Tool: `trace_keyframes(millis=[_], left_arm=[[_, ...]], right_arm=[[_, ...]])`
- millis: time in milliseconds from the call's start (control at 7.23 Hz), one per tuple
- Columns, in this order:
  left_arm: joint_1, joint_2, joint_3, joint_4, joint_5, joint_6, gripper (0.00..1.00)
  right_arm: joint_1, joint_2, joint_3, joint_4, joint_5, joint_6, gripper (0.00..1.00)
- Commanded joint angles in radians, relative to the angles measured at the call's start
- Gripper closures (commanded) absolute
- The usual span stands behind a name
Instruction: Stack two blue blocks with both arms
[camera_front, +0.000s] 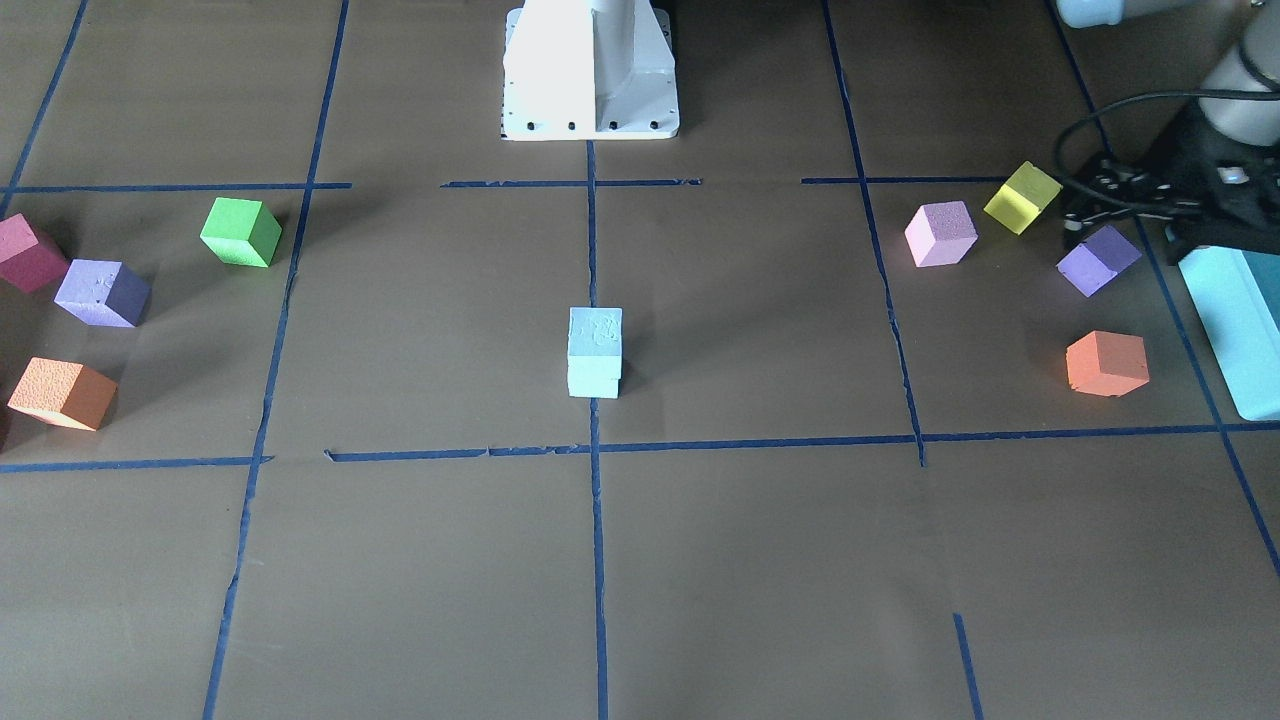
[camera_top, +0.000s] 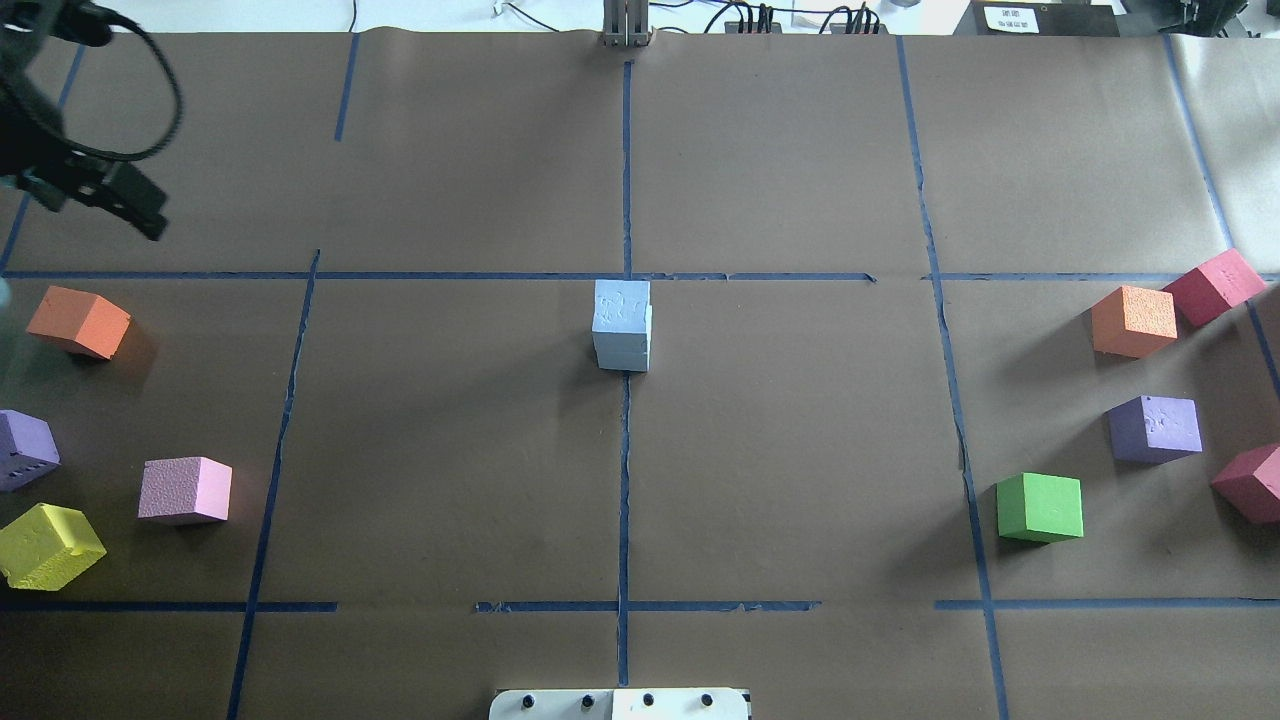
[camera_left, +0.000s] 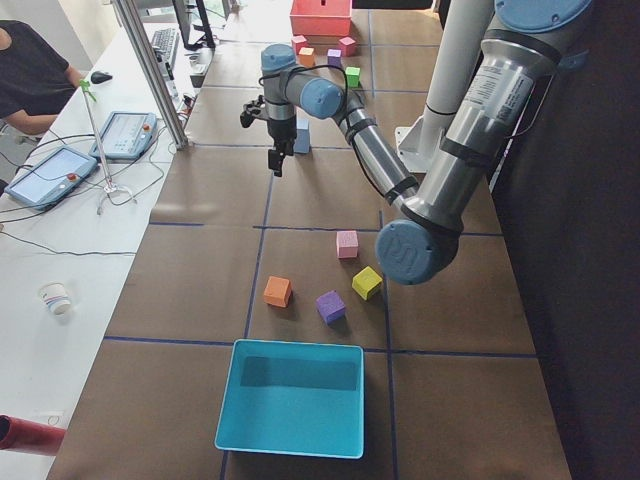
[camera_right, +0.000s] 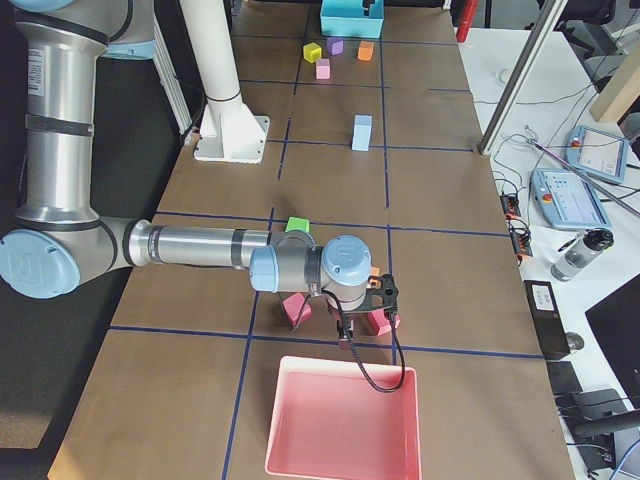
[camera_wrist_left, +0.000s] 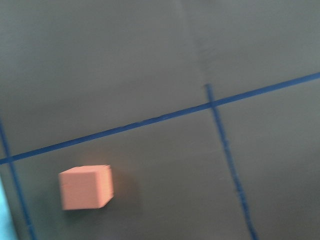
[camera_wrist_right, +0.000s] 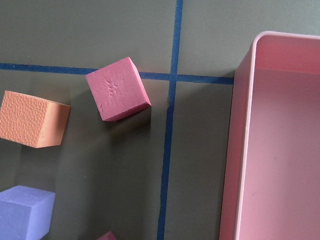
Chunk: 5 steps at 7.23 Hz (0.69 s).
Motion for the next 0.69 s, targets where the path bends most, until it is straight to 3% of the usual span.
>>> trace_keyframes(millis=[0, 138, 277, 415, 553], left_arm=[[-0.176, 0.205, 0.059, -0.101, -0.037, 0.218, 0.00], [-0.227, 0.285, 0.138, -0.261, -0.075, 0.237, 0.00], [-0.259, 0.301, 0.262, -0.408, -0.119, 0.239, 0.00], [-0.285, 0.298, 0.360, -0.475, -0.138, 0.237, 0.00], [-0.304, 0.284, 0.384, -0.483, -0.140, 0.233, 0.00]], right_arm=[[0.000, 0.002, 0.001, -0.002, 0.002, 0.001, 0.00], [0.000, 0.001, 0.001, 0.000, 0.002, 0.001, 0.00], [0.000, 0.001, 0.001, 0.000, 0.002, 0.001, 0.00], [0.000, -0.001, 0.001, 0.001, 0.002, 0.001, 0.00], [0.000, 0.001, 0.001, 0.001, 0.002, 0.001, 0.00]])
